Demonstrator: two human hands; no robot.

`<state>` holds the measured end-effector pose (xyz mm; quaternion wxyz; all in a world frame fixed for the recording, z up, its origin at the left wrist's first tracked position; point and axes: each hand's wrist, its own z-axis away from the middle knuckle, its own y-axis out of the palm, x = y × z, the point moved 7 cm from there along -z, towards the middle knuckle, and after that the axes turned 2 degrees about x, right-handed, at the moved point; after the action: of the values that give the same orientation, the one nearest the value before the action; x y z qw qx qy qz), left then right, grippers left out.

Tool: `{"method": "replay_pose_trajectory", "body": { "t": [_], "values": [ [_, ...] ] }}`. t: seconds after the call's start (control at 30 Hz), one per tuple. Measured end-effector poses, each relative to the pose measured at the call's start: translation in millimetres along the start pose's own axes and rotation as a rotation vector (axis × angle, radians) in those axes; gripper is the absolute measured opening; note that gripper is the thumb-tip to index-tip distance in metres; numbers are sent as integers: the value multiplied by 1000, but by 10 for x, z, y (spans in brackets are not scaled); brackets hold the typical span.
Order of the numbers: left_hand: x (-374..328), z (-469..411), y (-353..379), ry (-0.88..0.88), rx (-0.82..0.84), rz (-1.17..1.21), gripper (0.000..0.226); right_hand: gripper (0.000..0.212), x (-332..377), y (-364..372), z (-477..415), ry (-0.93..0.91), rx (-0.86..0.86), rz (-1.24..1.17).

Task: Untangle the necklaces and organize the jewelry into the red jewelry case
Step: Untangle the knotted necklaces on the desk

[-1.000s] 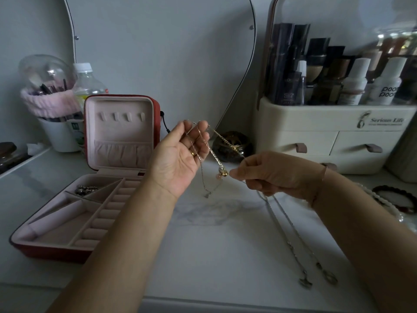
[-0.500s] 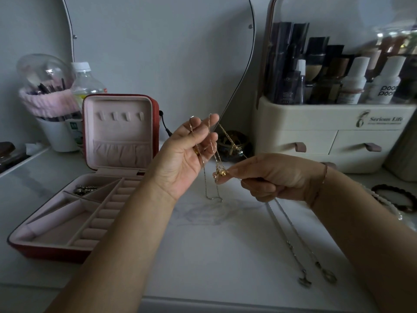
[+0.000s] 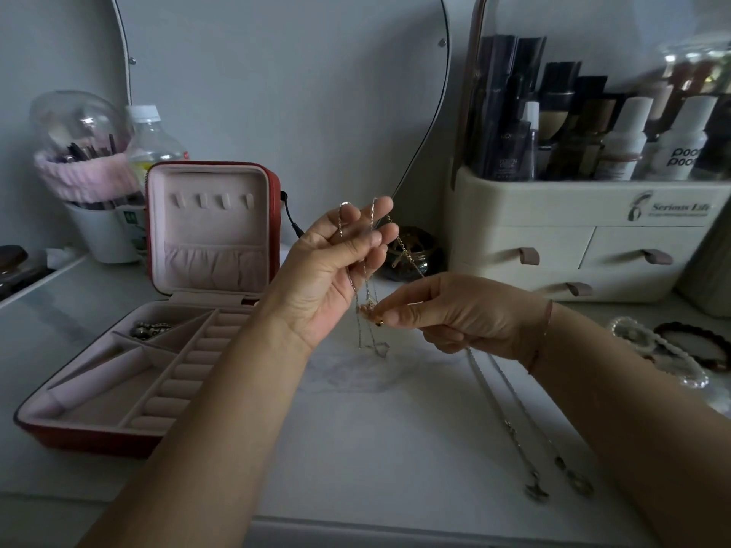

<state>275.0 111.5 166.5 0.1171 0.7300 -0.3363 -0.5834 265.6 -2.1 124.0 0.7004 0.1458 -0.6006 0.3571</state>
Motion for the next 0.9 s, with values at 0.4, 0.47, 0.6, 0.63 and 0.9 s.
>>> {"method": "replay_pose_trajectory", "body": {
  "t": [0.4, 0.47, 0.6, 0.63, 0.9],
  "values": [
    [0, -9, -23, 18, -36, -33, 20, 7, -14, 88, -89, -20, -74, 6],
    [-5, -13, -41, 20, -48, -35, 18, 8, 1, 58, -80, -30, -96, 27],
    [-29, -17, -84, 28, -73, -66, 15, 12, 48, -114, -15, -57, -201, 75],
    [-38, -15, -94, 32, -80, -87, 14, 11, 59, -163, 4, -70, -229, 70],
    [-50, -4, -122, 49, -132, -167, 18, 5, 131, -395, 52, -186, -398, -43]
  ]
}}
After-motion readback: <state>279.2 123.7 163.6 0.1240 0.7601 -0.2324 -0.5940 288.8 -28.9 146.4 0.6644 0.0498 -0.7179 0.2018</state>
